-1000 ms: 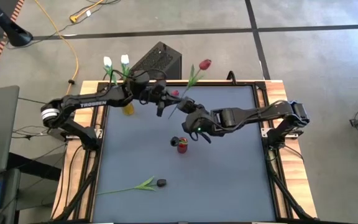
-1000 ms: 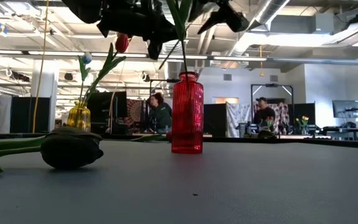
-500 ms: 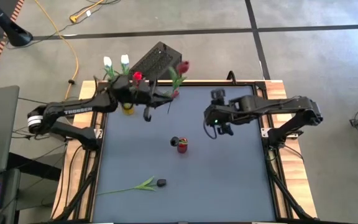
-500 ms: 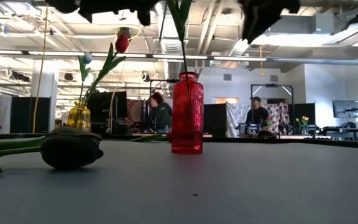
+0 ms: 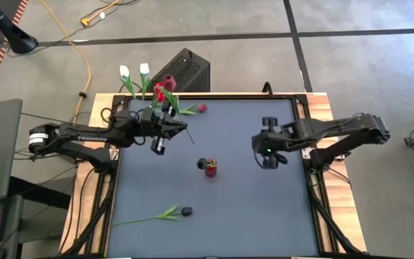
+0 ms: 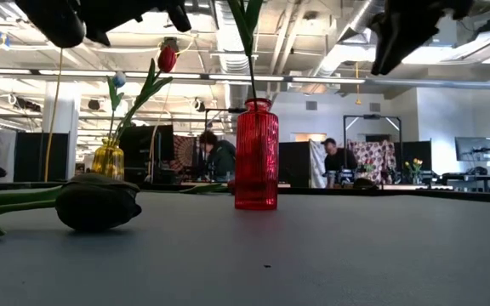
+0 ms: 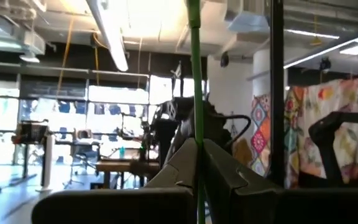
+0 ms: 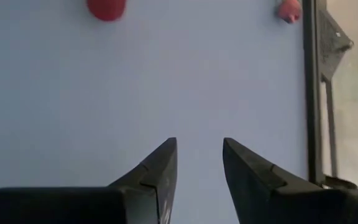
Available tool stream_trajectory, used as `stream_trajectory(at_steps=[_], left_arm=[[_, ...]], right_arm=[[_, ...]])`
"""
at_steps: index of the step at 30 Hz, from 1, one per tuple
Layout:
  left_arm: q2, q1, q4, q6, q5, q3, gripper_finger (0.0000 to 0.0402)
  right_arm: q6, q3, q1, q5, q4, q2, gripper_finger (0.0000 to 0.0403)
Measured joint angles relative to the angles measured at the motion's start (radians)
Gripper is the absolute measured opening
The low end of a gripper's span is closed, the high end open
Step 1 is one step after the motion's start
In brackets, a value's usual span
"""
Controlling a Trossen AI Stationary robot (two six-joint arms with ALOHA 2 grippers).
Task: Sort flowers into vase by color
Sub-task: Put the bottom dark red tulip into the red vase
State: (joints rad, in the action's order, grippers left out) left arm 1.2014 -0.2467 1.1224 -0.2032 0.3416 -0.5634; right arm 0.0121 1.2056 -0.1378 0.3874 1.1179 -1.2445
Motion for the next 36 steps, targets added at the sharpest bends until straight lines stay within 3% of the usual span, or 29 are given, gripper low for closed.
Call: stream_trajectory(at_steps=[11, 16, 20, 29, 36], left_arm=[[0.128, 0.163, 0.035, 0.11, -0.301, -0.001, 0.0], [0.231, 0.161, 0.155, 0.07, -0.311, -0.001, 0.0], [0.302, 0.161, 0.216, 0.046, -0.312, -0.001, 0.0], [0.405, 0.161, 0.236, 0.019, -0.348, -0.001, 0.0], [0.409, 0.161, 0.285, -0.037, -0.305, -0.001, 0.0]], right_arm=[[0.011, -0.269, -0.088, 0.001, -0.268, 0.186, 0.0136], [0.017, -0.323, -0.098, 0.002, -0.362, 0.201, 0.0134], [0.114, -0.381, -0.097, 0.002, -0.524, 0.183, 0.0133], [0.008, -0.435, -0.073, -0.033, -0.794, 0.06, 0.0133], [0.006, -0.443, -0.06, -0.047, -0.819, -0.031, 0.0133]])
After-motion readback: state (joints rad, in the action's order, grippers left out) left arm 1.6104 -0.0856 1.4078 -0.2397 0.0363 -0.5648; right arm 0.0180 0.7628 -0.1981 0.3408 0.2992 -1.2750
